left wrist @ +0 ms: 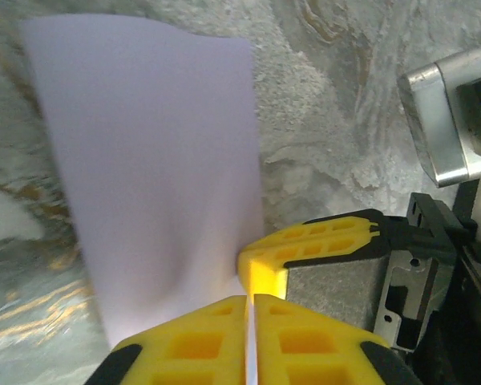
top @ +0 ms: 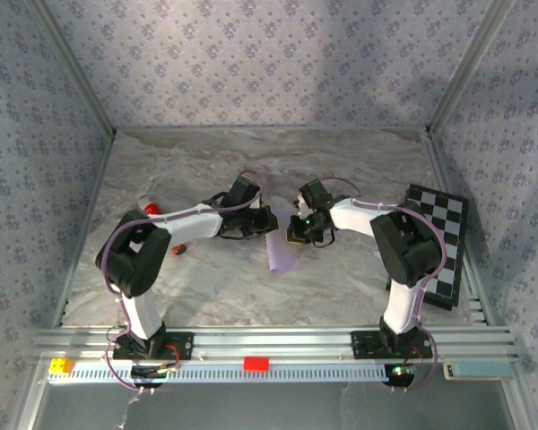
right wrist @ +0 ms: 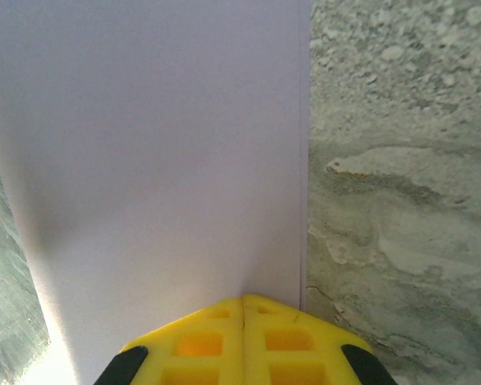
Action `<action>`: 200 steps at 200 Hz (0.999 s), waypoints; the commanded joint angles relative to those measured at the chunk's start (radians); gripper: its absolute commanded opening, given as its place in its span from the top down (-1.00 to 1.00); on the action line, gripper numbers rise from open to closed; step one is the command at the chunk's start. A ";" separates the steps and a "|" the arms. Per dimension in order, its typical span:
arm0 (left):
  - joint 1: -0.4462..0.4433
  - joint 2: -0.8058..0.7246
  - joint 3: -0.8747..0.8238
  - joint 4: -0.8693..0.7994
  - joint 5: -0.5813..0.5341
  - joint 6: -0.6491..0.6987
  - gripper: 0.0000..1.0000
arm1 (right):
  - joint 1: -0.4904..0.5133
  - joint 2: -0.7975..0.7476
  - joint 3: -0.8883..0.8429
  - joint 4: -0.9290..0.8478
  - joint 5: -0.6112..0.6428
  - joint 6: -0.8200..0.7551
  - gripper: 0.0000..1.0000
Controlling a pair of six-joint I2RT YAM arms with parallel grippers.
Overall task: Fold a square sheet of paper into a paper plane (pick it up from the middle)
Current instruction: First fold the square sheet of paper in half at the center of the table.
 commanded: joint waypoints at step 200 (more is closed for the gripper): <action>0.000 -0.057 -0.129 0.106 -0.008 -0.066 0.80 | 0.006 0.081 -0.068 -0.136 0.179 0.021 1.00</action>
